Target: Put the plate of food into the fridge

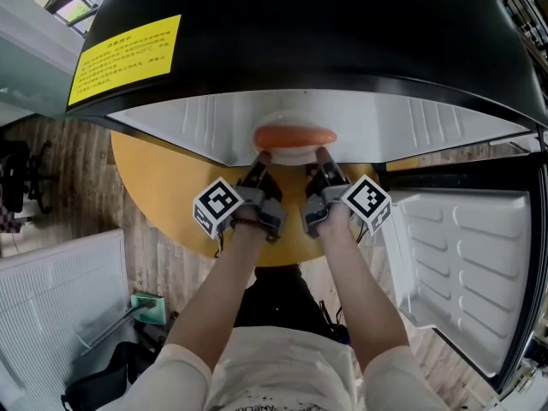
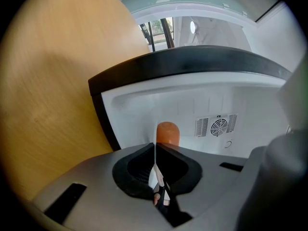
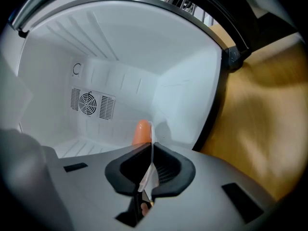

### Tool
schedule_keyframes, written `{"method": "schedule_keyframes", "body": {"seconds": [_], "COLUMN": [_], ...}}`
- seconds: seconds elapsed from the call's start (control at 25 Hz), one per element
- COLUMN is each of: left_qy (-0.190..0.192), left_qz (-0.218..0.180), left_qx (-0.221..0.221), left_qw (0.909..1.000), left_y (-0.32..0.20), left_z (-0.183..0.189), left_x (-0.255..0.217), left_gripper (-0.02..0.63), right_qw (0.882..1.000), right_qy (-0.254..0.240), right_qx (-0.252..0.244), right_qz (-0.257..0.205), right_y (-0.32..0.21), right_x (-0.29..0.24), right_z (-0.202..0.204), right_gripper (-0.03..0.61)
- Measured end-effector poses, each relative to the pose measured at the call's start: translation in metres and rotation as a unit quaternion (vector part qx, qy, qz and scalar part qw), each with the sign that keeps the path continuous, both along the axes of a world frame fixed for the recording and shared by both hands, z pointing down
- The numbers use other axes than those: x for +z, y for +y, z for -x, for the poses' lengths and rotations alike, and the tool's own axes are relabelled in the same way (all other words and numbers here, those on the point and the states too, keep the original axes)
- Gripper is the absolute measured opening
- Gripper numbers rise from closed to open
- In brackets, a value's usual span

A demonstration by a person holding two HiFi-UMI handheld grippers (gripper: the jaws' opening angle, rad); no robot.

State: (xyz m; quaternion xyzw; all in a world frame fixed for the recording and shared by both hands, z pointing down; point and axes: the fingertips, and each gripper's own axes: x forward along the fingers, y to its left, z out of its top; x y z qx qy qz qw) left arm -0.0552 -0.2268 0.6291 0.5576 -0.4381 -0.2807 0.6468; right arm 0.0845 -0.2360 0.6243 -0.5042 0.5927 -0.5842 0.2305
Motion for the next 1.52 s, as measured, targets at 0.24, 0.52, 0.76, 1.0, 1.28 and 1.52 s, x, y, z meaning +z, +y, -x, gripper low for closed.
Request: {"method": "schedule_keyframes", "body": {"seconds": [0.24, 0.52, 0.76, 1.0, 1.28, 1.52], "left_qy": [0.003, 0.004, 0.001, 0.001, -0.010, -0.018], "left_qz": [0.001, 0.007, 0.011, 0.012, 0.016, 0.012], "left_qx": [-0.006, -0.010, -0.010, -0.011, 0.002, 0.010], "left_qw": [1.0000, 0.9999, 0.9999, 0.9999, 0.9998, 0.9997], "left_y": [-0.006, -0.009, -0.008, -0.010, -0.010, -0.009], "left_z": [0.000, 0.000, 0.000, -0.001, -0.003, -0.003], "left_x": [0.003, 0.008, 0.013, 0.014, 0.013, 0.010], "left_gripper": [0.031, 0.031, 0.031, 0.031, 0.032, 0.041], "right_qw": [1.000, 1.000, 1.000, 1.000, 1.000, 0.999], "right_qy": [-0.002, -0.002, 0.000, -0.002, 0.008, 0.029], "right_qx": [0.003, 0.003, 0.008, 0.019, 0.021, 0.018], "right_qz": [0.002, 0.008, 0.010, 0.006, 0.002, 0.004], "right_y": [-0.006, -0.009, -0.009, -0.011, -0.013, -0.011], "right_x": [0.003, 0.009, 0.016, 0.015, 0.012, 0.011], "right_z": [-0.001, 0.000, -0.001, -0.002, -0.001, -0.001], "right_gripper": [0.035, 0.035, 0.035, 0.035, 0.036, 0.041]}}
